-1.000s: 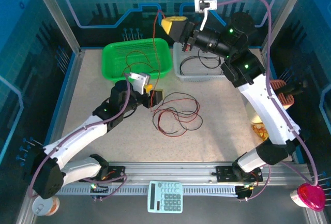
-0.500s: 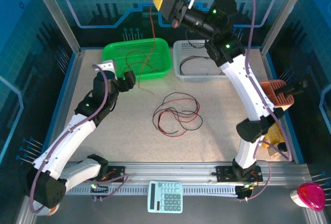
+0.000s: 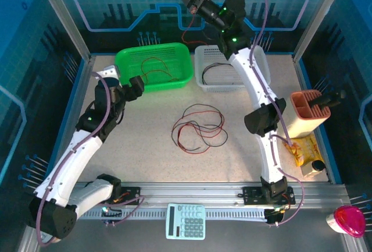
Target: Untangle the cables
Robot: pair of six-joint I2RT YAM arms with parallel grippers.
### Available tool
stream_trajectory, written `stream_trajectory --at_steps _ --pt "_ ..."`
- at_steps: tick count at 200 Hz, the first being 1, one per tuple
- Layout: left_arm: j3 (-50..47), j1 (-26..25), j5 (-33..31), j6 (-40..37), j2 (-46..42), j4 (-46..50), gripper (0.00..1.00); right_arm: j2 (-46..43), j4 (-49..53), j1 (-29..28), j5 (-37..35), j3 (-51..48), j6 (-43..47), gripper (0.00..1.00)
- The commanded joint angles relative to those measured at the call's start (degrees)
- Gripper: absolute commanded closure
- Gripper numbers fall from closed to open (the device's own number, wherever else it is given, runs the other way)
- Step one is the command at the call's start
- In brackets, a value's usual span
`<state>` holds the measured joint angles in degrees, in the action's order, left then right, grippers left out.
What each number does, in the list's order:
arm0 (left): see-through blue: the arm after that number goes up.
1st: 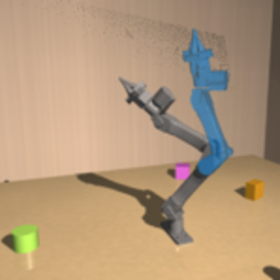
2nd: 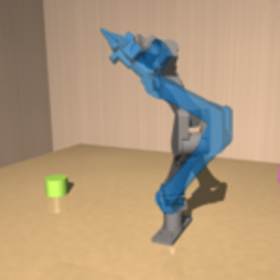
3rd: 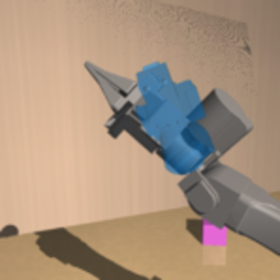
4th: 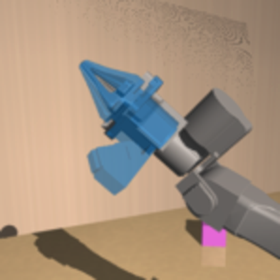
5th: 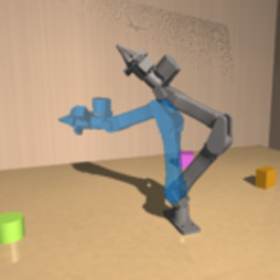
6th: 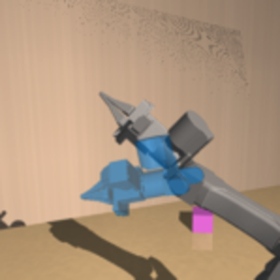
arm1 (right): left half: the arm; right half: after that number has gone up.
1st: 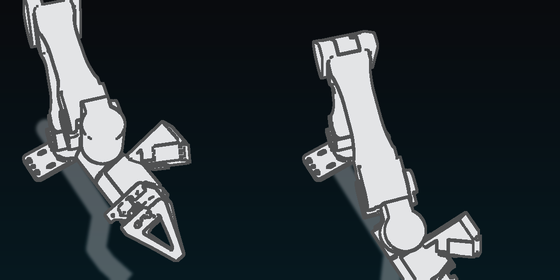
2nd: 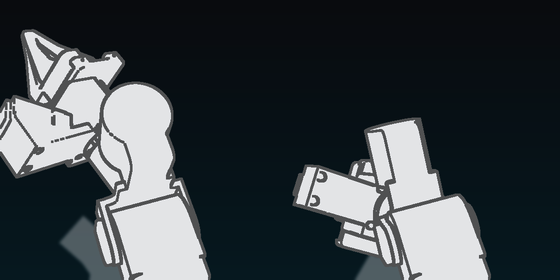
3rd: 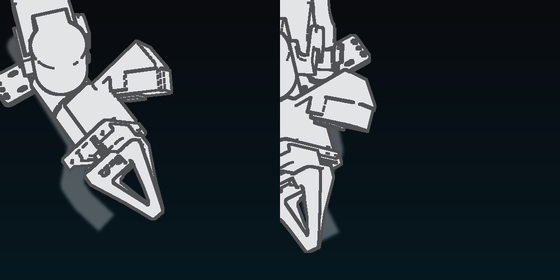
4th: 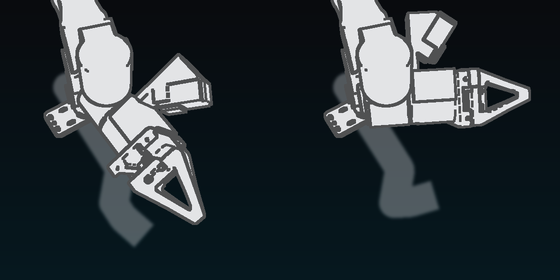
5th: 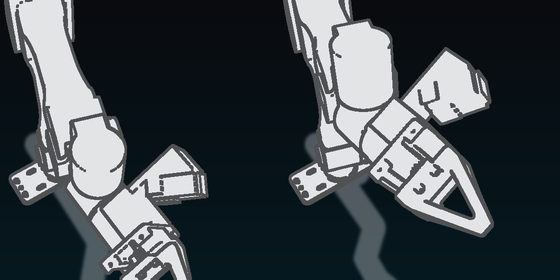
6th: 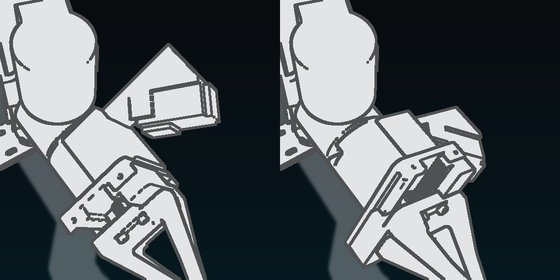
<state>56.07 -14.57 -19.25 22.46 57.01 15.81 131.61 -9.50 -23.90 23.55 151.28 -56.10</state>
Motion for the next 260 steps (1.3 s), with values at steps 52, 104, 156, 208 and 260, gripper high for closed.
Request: stream_trajectory --at_steps 52,104,156,208,260 --pt "-0.31 0.51 3.86 2.26 -0.50 -1.65 0.10 6.06 -5.47 -5.08 5.05 2.52 -3.78 1.00" --pt "-1.28 0.51 2.47 3.17 -1.39 -1.22 0.10 10.76 -9.81 -10.11 10.60 2.16 -8.36 1.00" --pt "-2.22 0.52 1.41 3.36 -2.53 -1.05 0.10 15.43 -15.02 -12.46 12.43 1.87 -14.89 1.00" --pt "-2.21 0.51 1.65 3.08 -2.94 -0.83 0.09 13.06 -13.47 -10.71 13.33 -11.47 -9.91 1.00" --pt "-2.27 0.59 1.53 3.09 -3.31 -0.78 0.09 11.29 10.43 -7.51 3.98 -14.58 5.97 1.00"
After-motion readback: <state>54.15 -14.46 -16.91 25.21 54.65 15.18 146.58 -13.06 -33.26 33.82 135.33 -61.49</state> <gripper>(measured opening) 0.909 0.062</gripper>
